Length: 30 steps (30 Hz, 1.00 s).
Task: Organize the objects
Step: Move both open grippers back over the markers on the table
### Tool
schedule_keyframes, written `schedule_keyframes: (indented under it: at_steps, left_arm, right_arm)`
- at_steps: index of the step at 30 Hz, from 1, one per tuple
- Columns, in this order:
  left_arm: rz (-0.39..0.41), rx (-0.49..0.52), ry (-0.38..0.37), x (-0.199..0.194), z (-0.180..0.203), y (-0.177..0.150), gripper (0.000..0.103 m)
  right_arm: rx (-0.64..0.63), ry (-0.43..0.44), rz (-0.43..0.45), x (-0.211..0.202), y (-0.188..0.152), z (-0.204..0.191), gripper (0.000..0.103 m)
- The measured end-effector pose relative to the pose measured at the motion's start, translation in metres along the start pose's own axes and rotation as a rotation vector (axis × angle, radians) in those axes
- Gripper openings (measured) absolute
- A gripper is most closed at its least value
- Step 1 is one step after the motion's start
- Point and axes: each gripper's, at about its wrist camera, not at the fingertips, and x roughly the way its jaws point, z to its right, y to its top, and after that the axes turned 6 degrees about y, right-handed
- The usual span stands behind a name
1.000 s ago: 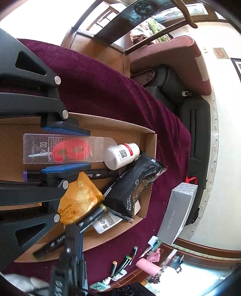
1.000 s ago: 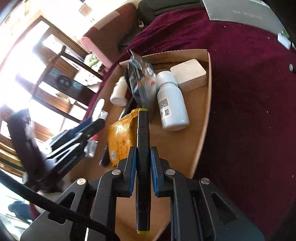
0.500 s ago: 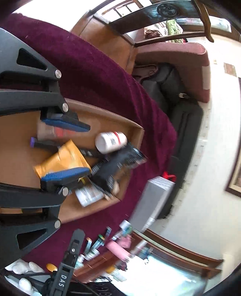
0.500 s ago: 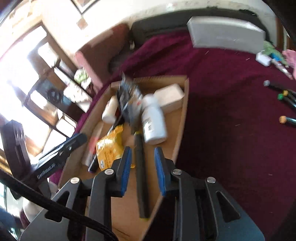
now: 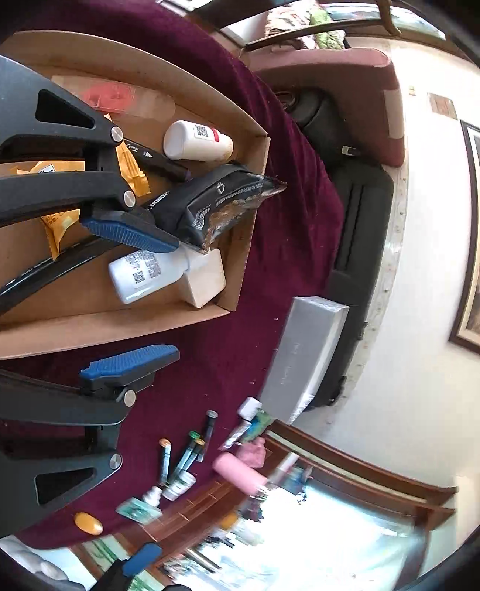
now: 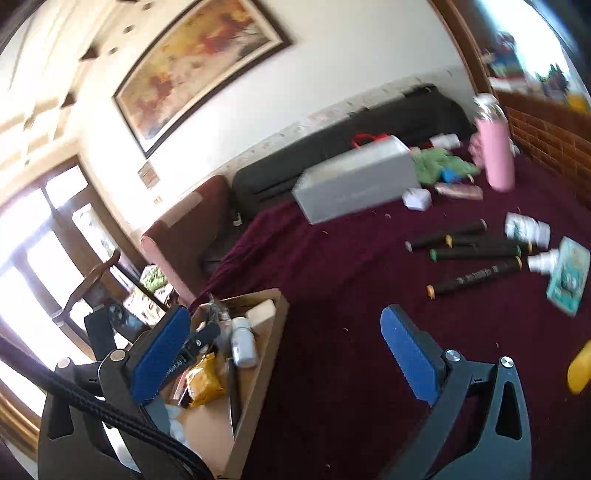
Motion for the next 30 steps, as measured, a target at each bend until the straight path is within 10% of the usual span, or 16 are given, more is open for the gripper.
schedule_keyframes:
  at_steps: [9, 19, 23, 30]
  left_arm:
    - [-0.059, 0.004, 0.022, -0.006, 0.008, -0.014, 0.046]
    - [0.059, -0.037, -0.047, -0.046, 0.015, -0.011, 0.046]
    - [0.093, 0.048, -0.107, -0.072, 0.053, -0.016, 0.058]
    - [-0.07, 0.27, -0.227, -0.041, 0.139, -0.06, 0.058]
  right_arm:
    - [0.027, 0.011, -0.041, -0.01, -0.003, 0.02, 0.103]
    - [0.02, -0.03, -0.048, -0.015, -0.007, 0.035, 0.103]
    - [0.026, -0.072, -0.048, -0.015, -0.006, 0.05, 0.103]
    - [0.027, -0.192, -0.014, -0.03, -0.001, 0.086, 0.103]
